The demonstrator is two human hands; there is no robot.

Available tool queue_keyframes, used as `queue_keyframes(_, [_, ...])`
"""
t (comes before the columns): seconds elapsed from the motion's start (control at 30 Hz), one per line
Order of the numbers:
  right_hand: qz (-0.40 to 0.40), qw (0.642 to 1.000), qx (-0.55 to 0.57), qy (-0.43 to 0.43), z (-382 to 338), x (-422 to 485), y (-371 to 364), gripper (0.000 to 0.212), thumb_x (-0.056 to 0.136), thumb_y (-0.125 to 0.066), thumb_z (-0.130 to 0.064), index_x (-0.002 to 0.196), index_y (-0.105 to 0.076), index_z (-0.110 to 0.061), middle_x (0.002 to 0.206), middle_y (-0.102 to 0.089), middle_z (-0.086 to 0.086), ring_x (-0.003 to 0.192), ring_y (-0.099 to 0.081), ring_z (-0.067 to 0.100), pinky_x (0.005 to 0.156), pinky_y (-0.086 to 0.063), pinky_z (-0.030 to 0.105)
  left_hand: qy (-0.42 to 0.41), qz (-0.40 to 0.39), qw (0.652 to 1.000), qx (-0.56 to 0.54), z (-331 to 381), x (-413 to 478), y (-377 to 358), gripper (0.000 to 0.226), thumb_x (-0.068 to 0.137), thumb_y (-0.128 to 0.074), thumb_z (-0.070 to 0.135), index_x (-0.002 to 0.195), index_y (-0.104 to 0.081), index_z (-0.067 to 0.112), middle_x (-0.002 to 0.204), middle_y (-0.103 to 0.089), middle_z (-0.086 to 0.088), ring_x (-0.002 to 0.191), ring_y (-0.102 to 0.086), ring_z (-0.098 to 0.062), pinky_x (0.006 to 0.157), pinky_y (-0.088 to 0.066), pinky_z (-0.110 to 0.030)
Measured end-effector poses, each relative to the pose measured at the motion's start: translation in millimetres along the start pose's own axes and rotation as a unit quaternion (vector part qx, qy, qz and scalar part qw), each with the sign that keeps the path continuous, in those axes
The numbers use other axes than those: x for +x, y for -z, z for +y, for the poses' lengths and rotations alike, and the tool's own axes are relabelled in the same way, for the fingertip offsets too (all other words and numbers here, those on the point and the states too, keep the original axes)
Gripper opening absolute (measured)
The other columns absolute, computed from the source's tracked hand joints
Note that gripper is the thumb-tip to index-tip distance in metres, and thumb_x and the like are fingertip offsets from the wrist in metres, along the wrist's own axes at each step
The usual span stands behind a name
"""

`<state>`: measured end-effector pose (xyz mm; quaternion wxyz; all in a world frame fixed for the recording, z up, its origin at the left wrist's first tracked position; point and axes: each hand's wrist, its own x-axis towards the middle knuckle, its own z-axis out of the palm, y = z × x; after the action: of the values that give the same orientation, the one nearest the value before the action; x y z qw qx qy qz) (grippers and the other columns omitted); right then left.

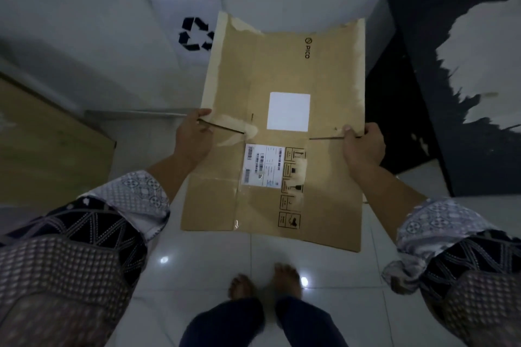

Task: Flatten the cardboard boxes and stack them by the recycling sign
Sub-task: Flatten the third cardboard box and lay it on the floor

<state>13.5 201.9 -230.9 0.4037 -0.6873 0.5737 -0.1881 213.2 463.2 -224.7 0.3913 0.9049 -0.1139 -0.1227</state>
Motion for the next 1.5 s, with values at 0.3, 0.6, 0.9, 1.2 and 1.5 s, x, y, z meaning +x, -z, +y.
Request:
queue_keyframes(0.3, [-0.067,0.996,-0.060,0.022,95.7,30.8,-159.6,0.025,0.100,-0.048,-0.022,0.118,-0.056,-0.008,0.116,-0.062,0.014,0.100,-0.059,0.031,0.079,-0.044,0.032,0.099,-0.014,0.990,-0.098,-163.6,48.1,-79.3,0.040,0.092,-0.060,0.008,0.130,-0.056,0.018,0.112,-0.061,-0.001,0.101,-0.061,-0.016,0.086,-0.047,-0.023])
queue_keyframes(0.6, [-0.059,0.994,-0.083,0.030,212.9,69.0,-322.0,0.023,0.097,-0.049,-0.018,0.113,-0.057,-0.004,0.115,-0.065,0.020,0.104,-0.061,0.039,0.084,-0.047,0.038,0.110,0.030,0.990,-0.082,-307.2,110.6,-174.3,0.037,0.095,-0.058,0.011,0.131,-0.057,0.018,0.117,-0.054,0.001,0.103,-0.051,-0.011,0.086,-0.041,-0.022])
queue_keyframes(0.9, [-0.058,0.996,-0.039,0.048,311.2,108.8,-440.8,0.024,0.100,-0.048,-0.023,0.119,-0.053,-0.009,0.116,-0.064,0.014,0.103,-0.061,0.034,0.079,-0.041,0.030,0.078,0.053,0.992,-0.081,-426.9,157.4,-269.0,0.038,0.094,-0.060,0.012,0.132,-0.056,0.014,0.117,-0.056,-0.002,0.103,-0.052,-0.014,0.092,-0.045,-0.026])
queue_keyframes(1.2, [-0.043,0.996,-0.057,0.056,351.5,97.8,-461.4,0.022,0.100,-0.048,-0.022,0.118,-0.054,-0.012,0.115,-0.065,0.012,0.103,-0.061,0.033,0.080,-0.044,0.031,0.087,0.026,0.992,-0.087,-475.4,148.3,-303.5,0.040,0.093,-0.060,0.008,0.133,-0.055,0.014,0.125,-0.057,-0.005,0.111,-0.054,-0.017,0.092,-0.041,-0.023])
queue_keyframes(1.5, [-0.202,0.973,-0.105,-0.045,360.5,83.0,-458.1,0.070,0.096,-0.049,-0.016,0.155,-0.011,-0.013,0.141,-0.047,0.016,0.115,-0.054,0.032,0.092,-0.047,0.036,0.135,-0.045,0.988,-0.057,-491.8,153.1,-295.7,0.074,0.084,-0.068,0.015,0.148,-0.031,0.011,0.143,-0.047,-0.012,0.126,-0.050,-0.032,0.103,-0.045,-0.042])
